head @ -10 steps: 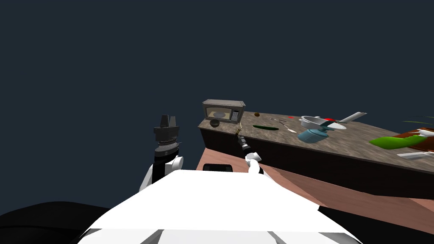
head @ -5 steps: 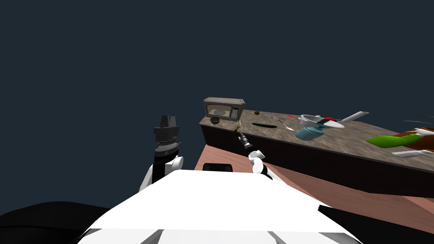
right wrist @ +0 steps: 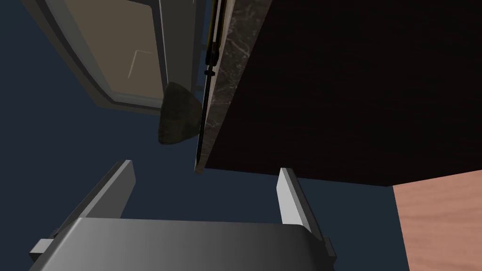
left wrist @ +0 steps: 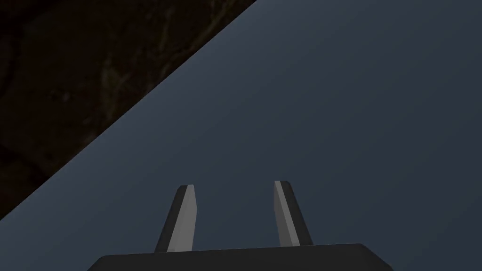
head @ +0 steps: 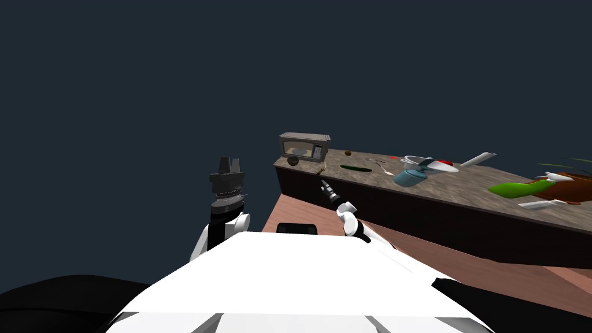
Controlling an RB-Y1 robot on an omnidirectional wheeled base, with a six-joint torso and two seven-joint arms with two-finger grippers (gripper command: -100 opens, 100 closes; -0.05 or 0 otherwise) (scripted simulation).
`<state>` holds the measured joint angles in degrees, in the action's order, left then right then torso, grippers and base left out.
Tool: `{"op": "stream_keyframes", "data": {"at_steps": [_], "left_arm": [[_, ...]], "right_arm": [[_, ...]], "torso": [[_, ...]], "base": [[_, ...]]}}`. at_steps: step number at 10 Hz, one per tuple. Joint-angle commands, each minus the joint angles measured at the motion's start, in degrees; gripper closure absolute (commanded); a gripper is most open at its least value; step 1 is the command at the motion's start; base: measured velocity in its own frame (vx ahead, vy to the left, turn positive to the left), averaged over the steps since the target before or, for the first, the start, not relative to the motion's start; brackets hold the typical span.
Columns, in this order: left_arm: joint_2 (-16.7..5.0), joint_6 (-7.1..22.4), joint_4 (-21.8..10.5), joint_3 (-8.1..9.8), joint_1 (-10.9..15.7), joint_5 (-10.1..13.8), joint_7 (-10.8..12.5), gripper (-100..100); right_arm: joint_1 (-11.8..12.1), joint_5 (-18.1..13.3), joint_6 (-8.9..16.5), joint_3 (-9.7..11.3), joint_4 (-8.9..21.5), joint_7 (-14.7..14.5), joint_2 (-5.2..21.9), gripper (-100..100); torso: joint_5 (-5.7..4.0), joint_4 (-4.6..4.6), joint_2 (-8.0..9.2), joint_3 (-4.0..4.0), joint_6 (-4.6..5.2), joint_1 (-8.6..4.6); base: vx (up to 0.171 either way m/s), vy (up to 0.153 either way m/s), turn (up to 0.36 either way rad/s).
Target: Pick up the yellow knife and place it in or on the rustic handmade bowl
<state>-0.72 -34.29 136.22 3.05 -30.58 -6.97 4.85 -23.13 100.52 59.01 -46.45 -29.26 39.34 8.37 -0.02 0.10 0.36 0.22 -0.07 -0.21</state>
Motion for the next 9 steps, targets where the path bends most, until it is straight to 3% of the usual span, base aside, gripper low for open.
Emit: {"op": "stream_keyframes", "data": {"at_steps": [1, 4, 6, 9], "left_arm": [[0.0, 0.0, 0.0, 0.00, 0.0, 0.0, 0.0, 0], [0.0, 0.0, 0.0, 0.01, 0.0, 0.0, 0.0, 0], [0.0, 0.0, 0.0, 0.02, 0.0, 0.0, 0.0, 0], [0.0, 0.0, 0.0, 0.01, 0.0, 0.0, 0.0, 0]], "right_arm": [[-0.1, -1.1, 0.1, 1.8, -0.1, 0.4, -0.4, -100], [-0.2, -2.6, 1.5, 3.2, -0.3, 2.3, -0.3, -100], [0.0, -4.0, 2.9, 3.7, -1.3, 4.2, -0.7, -100], [0.3, -5.7, 4.3, 4.2, -2.6, 6.1, -2.4, -100]], "torso": [[0.00, 0.00, 0.00, 0.00, 0.00, 0.00], [-0.10, -0.08, -0.43, -0.24, 0.02, -0.47], [-0.13, -0.18, -0.88, -0.50, 0.01, -0.59], [-0.08, -0.24, -1.07, -0.62, 0.00, -0.27]], "base": [[-0.095, -0.116, 0.081], [0.016, -0.190, 0.079], [0.143, -0.209, 0.119], [0.143, -0.139, 0.088]]}}
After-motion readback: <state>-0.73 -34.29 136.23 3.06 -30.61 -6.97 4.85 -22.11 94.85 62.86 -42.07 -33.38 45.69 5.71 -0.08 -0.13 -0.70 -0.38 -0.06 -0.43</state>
